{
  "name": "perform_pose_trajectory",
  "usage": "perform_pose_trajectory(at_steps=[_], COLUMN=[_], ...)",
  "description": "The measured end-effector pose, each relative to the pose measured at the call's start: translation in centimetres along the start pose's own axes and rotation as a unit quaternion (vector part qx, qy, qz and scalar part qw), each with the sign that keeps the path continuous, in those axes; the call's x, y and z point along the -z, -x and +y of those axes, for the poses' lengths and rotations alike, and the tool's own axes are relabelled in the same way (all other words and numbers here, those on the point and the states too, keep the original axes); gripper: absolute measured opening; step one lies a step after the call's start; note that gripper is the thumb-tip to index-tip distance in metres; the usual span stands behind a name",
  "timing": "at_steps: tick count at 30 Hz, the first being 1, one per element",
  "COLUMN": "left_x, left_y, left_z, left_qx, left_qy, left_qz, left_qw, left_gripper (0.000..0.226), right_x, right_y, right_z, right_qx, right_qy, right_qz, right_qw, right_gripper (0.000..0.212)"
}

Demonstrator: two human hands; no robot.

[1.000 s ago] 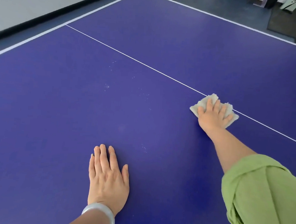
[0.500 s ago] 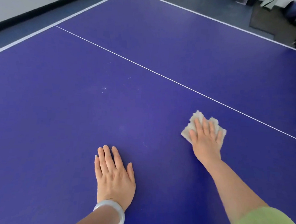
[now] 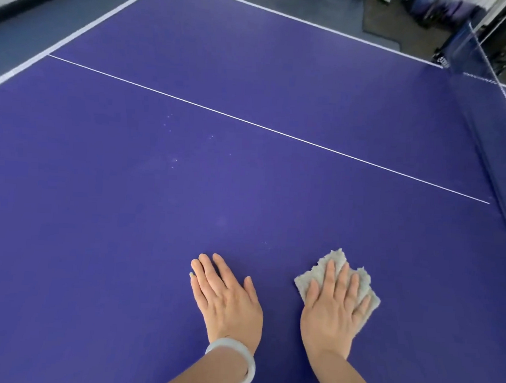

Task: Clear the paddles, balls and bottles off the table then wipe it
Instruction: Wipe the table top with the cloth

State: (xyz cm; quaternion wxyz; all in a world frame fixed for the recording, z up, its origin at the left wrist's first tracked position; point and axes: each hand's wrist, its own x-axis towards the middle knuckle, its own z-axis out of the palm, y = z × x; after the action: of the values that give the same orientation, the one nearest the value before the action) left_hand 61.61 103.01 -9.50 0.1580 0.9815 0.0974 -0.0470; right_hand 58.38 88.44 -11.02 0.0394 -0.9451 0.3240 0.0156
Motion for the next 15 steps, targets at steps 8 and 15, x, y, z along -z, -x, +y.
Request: perform_pose_trajectory(at_steps=[8,15], left_x=[3.8,4.9], left_y=[-2.1,-2.3], left_z=[-13.9,-17.7], left_qx=[-0.178,-0.133], left_qy=[-0.064,-0.094], left_qz=[0.053,0.054], left_qw=[0.981,0.985], left_gripper=[0.066,0.067], right_x=[0.7,2.2], right_y=[0.2,-2.2], right_z=[-0.1,-3.3], right_qx=[-0.023,-0.153], right_qy=[-0.023,-0.114], right_qz=[-0.012,-0.042], right_qw=[0.999,0.981], right_gripper=[0.061,0.057])
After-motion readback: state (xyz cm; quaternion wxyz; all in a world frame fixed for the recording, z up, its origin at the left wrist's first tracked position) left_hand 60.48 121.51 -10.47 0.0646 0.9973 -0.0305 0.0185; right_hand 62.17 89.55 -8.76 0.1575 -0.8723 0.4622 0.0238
